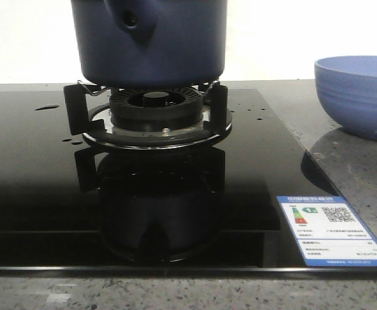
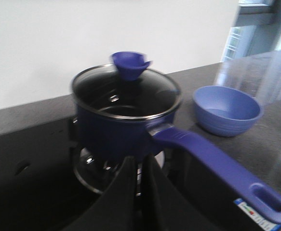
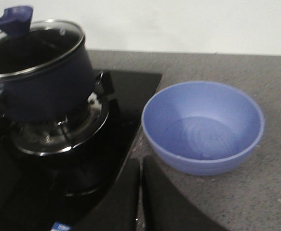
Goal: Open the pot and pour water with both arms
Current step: 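Move the left gripper toward the blue knob on the pot lid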
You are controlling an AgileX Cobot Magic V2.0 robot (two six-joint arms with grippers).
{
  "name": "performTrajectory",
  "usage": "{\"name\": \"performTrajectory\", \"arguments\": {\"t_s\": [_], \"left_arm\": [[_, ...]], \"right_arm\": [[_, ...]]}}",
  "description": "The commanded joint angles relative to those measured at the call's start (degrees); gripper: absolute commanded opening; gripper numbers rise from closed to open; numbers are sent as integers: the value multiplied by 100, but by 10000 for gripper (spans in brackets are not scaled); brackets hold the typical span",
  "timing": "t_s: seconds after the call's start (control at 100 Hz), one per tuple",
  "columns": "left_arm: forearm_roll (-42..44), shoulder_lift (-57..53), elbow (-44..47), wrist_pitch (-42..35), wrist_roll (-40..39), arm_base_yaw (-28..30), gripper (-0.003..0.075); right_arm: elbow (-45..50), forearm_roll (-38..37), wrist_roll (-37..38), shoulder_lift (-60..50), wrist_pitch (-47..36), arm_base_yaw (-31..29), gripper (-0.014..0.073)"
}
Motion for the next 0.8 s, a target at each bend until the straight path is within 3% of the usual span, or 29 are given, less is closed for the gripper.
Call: {"name": "performTrajectory", "arguments": {"t_s": [0.0, 0.16, 0.26, 0.47, 0.79], "left_arm": [[-324, 284, -309, -595, 219, -360, 56], [-347, 658, -404, -995, 219, -717, 325], [-410, 909, -403, -1111, 219, -816, 482], [-815, 1641, -442, -1530, 395, -826, 468], [-2613, 3085, -1049, -1627, 2270, -826, 468]], "right_arm": [[-247, 188, -87, 269, -126, 101, 89], [-257, 488, -87, 486, -52, 136, 429], [-257, 583, -87, 498, -104, 136, 456], [-257, 583, -87, 498, -125, 136, 456], [-257, 583, -87, 498, -125, 136, 456]]}}
